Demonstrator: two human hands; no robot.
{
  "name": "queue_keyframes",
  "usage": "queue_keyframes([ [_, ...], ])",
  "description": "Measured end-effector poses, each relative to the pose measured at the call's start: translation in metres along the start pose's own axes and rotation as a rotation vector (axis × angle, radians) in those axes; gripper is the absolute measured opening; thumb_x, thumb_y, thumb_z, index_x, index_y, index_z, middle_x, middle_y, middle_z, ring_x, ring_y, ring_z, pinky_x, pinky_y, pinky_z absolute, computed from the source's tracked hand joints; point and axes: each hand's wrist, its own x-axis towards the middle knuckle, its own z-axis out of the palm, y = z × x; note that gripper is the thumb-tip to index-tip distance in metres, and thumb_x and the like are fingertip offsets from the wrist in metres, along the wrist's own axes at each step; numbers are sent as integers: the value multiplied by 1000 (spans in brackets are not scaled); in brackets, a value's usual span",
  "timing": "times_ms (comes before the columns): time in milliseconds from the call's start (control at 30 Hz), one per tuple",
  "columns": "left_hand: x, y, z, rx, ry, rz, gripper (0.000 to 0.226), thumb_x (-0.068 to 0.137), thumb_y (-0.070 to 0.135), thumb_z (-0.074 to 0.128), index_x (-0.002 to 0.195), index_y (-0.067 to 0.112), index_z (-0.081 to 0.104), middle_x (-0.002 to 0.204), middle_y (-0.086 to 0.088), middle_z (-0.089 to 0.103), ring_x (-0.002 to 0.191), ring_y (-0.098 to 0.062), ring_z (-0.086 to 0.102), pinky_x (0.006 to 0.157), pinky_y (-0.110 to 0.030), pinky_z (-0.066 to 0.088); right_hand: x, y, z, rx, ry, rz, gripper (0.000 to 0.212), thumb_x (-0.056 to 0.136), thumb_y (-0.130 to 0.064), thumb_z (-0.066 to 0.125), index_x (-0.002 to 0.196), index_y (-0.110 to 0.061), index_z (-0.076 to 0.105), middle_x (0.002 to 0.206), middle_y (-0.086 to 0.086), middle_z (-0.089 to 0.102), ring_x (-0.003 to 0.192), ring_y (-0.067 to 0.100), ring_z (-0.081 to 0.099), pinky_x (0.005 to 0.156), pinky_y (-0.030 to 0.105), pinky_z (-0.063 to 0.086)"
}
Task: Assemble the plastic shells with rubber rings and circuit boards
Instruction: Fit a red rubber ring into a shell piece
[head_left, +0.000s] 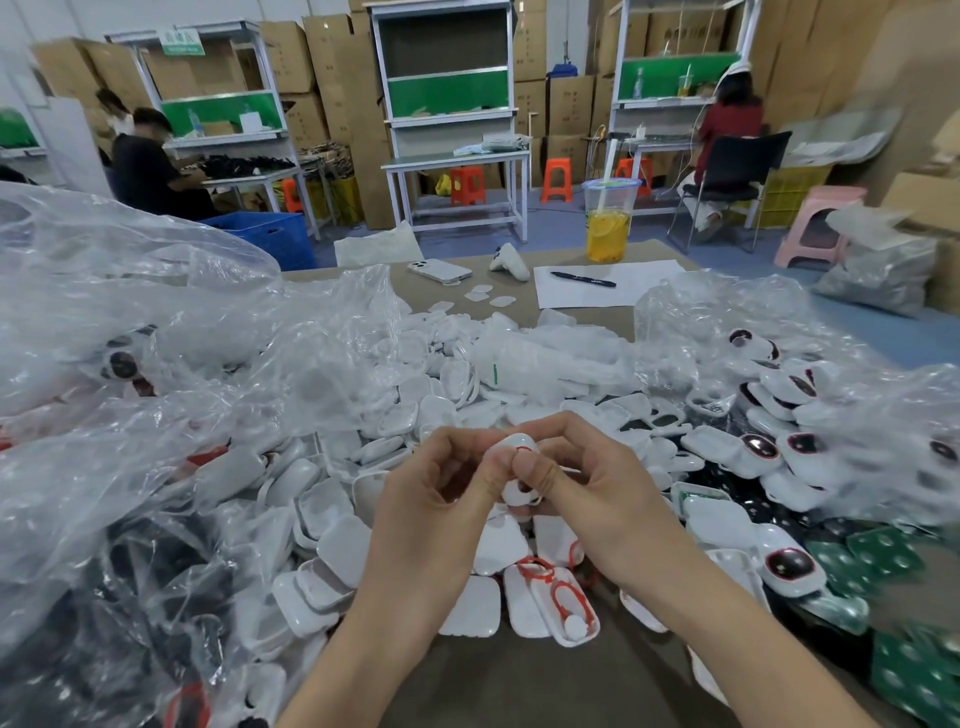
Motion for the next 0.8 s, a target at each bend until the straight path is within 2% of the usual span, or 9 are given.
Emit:
queue_keyframes([
  [100, -1, 2, 1, 0, -9, 9, 3, 86, 38, 73, 87, 40, 72, 84, 16, 75, 76, 2, 70, 65, -7, 49, 0, 0, -1, -14, 15, -4, 4, 90, -34, 70, 92, -36, 70, 79, -3, 72, 85, 11, 71, 70, 27, 60],
  [200, -1, 1, 1, 4, -10, 7, 4, 85, 43, 71, 89, 43, 73, 84, 17, 75, 77, 1, 70, 68, -7, 49, -1, -1, 0, -63, 44, -6, 13, 95, -26, 68, 91, -38, 68, 79, -5, 72, 85, 10, 71, 72, 28, 60],
  [300, -2, -5, 2, 105, -24, 12, 15, 90, 46, 63, 103, 45, 71, 94, 22, 73, 90, 2, 69, 77, -9, 50, -1, -1, 0, -114, 123, 0, 7, 97, -30, 64, 94, -35, 66, 84, -4, 73, 85, 10, 71, 77, 33, 59],
  [333, -4, -7, 2, 186, -32, 29, 17, 94, 46, 60, 110, 45, 67, 101, 26, 70, 96, 4, 66, 80, -8, 48, -1, -1, -1, -94, 169, 4, 4, 97, -31, 63, 96, -32, 66, 86, -3, 74, 84, 11, 72, 75, 34, 59],
  [400, -8, -8, 1, 410, -60, 123, 18, 97, 49, 54, 114, 49, 56, 108, 29, 62, 103, 6, 60, 83, -7, 43, 2, -2, -5, 16, 275, 21, 10, 97, -32, 60, 101, -23, 65, 89, -2, 73, 82, 14, 73, 67, 30, 60],
  [467, -12, -5, 0, 614, -141, 272, 9, 99, 52, 49, 107, 50, 51, 104, 26, 56, 103, 3, 56, 85, -10, 39, 5, -5, -10, 165, 350, 54, 13, 98, -28, 58, 104, -18, 63, 88, -3, 73, 80, 18, 74, 62, 24, 57],
  [533, -16, -1, -1, 738, -253, 399, 11, 99, 52, 48, 100, 44, 56, 97, 23, 55, 98, -1, 54, 87, -17, 38, 7, -7, -15, 279, 386, 82, 12, 99, -25, 58, 104, -15, 60, 88, -6, 74, 80, 22, 75, 61, 23, 56],
  [667, -18, -3, 0, 831, -348, 487, 23, 100, 49, 48, 98, 34, 65, 93, 20, 54, 91, -3, 52, 87, -24, 38, 9, -6, -18, 397, 380, 109, 17, 97, -27, 61, 106, -13, 58, 98, 0, 76, 85, 25, 76, 65, 25, 58],
  [800, -15, -7, 0, 846, -288, 467, 27, 102, 46, 43, 97, 31, 66, 91, 18, 54, 88, -6, 51, 84, -29, 42, 9, -8, -19, 433, 347, 81, 34, 84, -33, 69, 111, -14, 60, 101, 9, 77, 90, 27, 75, 68, 24, 58],
])
